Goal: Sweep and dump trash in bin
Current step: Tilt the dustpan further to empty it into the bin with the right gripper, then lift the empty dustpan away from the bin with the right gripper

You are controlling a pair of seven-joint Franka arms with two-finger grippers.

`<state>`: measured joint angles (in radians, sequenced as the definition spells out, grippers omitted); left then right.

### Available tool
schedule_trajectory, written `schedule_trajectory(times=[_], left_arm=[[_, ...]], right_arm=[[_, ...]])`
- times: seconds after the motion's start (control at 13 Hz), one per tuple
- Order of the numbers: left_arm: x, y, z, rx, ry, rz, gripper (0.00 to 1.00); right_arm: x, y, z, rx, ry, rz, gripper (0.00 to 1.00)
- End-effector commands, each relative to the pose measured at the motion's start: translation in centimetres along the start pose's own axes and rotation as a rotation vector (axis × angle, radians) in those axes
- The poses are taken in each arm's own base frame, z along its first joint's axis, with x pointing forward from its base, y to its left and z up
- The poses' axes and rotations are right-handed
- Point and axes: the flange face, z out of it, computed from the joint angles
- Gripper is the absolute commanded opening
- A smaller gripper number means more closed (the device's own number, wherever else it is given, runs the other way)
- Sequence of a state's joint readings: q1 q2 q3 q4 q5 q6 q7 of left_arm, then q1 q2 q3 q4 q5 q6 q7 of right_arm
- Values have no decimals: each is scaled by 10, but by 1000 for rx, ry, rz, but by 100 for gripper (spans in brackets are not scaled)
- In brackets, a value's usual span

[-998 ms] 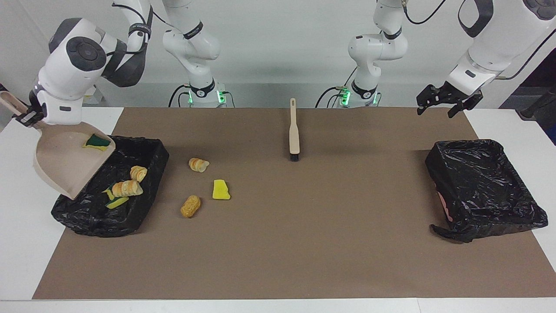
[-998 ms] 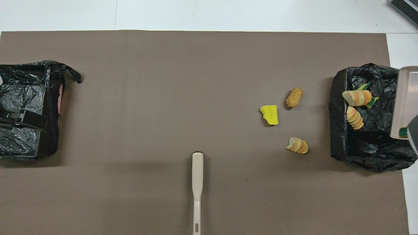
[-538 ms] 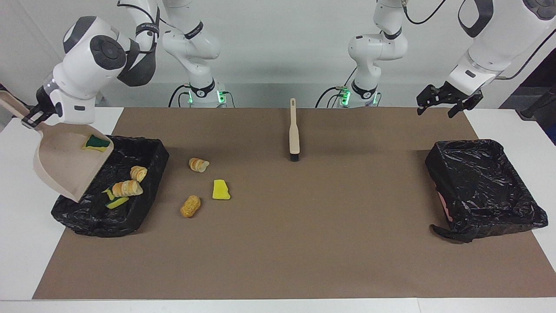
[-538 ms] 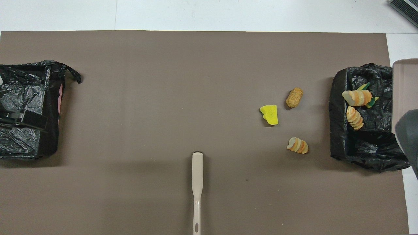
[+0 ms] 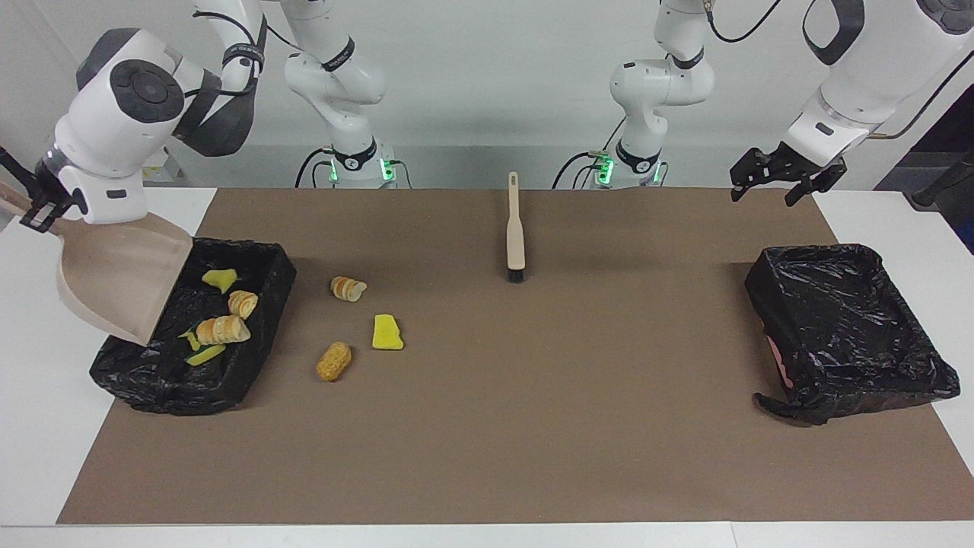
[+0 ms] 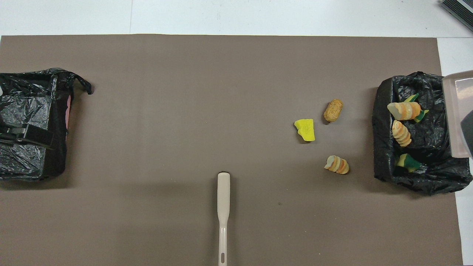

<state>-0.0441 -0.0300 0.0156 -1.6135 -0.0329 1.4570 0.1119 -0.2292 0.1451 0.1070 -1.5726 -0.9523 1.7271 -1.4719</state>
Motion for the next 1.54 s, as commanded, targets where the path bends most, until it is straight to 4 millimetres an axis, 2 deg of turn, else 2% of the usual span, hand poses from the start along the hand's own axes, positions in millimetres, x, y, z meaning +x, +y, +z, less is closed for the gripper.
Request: schedule_trajectory(times=[0.0, 0.15, 0.31, 0.61, 0.92, 1.23, 1.38, 1.46], left_arm=[[-2, -3, -6, 13, 5, 3, 100], [-2, -3, -6, 13, 4, 3, 100], [-2, -3, -6, 13, 5, 3, 100], [-1, -3, -5, 13, 4, 3, 100], [-2, -3, -6, 13, 5, 3, 100], [-1, -3, -5, 13, 4, 3, 100], [-2, -3, -6, 13, 5, 3, 100], [-1, -3, -5, 13, 4, 3, 100]], right_arm=[[-4, 2, -7, 9, 27, 20, 0], [-5, 2, -11, 3, 37, 67, 0], [0, 1, -19, 10, 127, 158, 0], [19, 3, -32, 42, 276, 362, 0], [61, 7, -77, 66, 405, 550, 0], [106, 6, -136, 135, 535, 814, 0], [123, 5, -150, 220, 596, 947, 0], [143, 5, -167, 235, 612, 982, 0]])
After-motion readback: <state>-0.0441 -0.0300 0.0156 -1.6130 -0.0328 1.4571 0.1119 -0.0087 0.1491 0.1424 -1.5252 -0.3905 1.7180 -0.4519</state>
